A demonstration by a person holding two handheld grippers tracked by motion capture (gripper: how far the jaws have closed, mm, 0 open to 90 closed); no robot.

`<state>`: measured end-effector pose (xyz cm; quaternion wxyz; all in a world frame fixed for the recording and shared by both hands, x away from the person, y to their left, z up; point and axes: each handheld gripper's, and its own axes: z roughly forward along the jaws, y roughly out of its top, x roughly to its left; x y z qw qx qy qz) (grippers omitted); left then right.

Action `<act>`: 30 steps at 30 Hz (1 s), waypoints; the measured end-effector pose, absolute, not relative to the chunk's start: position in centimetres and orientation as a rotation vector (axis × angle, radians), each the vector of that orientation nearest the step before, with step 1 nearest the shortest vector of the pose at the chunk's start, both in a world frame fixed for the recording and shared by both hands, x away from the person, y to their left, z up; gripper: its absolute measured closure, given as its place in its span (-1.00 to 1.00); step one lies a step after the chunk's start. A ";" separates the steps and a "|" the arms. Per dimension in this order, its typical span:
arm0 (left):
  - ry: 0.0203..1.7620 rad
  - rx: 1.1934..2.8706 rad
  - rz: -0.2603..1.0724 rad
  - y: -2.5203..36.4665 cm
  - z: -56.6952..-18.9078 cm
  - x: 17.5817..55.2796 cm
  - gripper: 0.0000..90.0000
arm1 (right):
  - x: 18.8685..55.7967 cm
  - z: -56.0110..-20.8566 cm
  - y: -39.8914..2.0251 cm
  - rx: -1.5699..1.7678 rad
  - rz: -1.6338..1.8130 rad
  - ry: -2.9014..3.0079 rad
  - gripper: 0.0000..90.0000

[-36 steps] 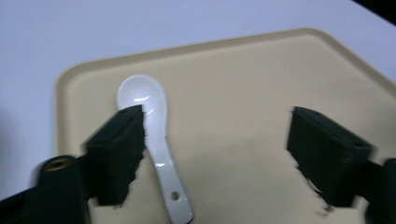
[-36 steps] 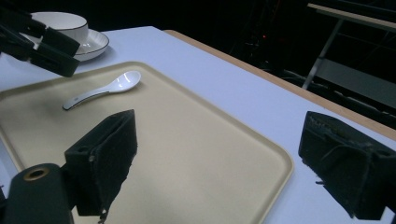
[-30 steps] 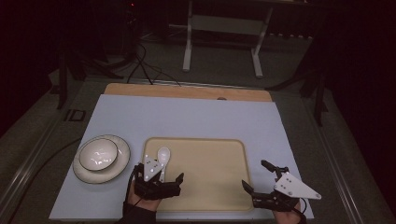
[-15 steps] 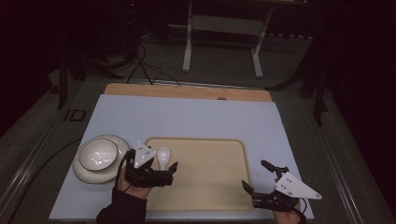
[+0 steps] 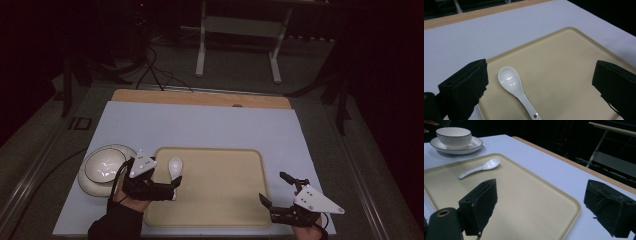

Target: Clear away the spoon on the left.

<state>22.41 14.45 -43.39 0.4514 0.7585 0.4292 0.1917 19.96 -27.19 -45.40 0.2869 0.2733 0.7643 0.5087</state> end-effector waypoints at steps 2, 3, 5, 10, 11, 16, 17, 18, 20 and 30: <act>1.050 1.870 0.448 14.9 -43.4 22.3 -0.98 | 19.9 -45.4 -27.1 0.724 1.354 2.044 -0.74; 1.052 1.870 0.444 15.2 -43.4 22.2 -0.98 | 19.9 -45.5 -27.0 0.724 1.353 2.046 -0.74; 1.049 1.871 0.448 15.7 -43.4 22.0 -0.98 | 19.9 -45.4 -27.0 0.718 1.349 2.049 -0.74; 1.001 1.866 0.454 17.1 -43.1 21.3 -0.98 | 19.9 -45.4 -27.0 0.720 1.350 2.049 -0.74; 1.000 1.866 0.454 17.4 -43.1 21.2 -0.98 | 19.9 -45.5 -27.0 0.720 1.346 2.050 -0.74; 1.013 1.837 0.422 19.0 -43.4 20.8 -0.98 | 19.9 -45.5 -26.9 0.715 1.344 2.051 -0.74; 1.011 1.839 0.420 19.3 -43.5 20.7 -0.98 | 19.9 -45.5 -26.9 0.715 1.345 2.051 -0.74; 1.005 1.836 0.424 19.6 -43.6 20.6 -0.98 | 19.8 -45.5 -26.9 0.716 1.345 2.050 -0.74; 0.995 1.842 0.439 20.1 -43.7 20.3 -0.98 | 19.8 -45.5 -26.9 0.719 1.342 2.051 -0.74; 0.992 1.863 0.427 21.9 -44.8 19.8 -0.98 | 19.9 -45.5 -26.9 0.718 1.341 2.049 -0.74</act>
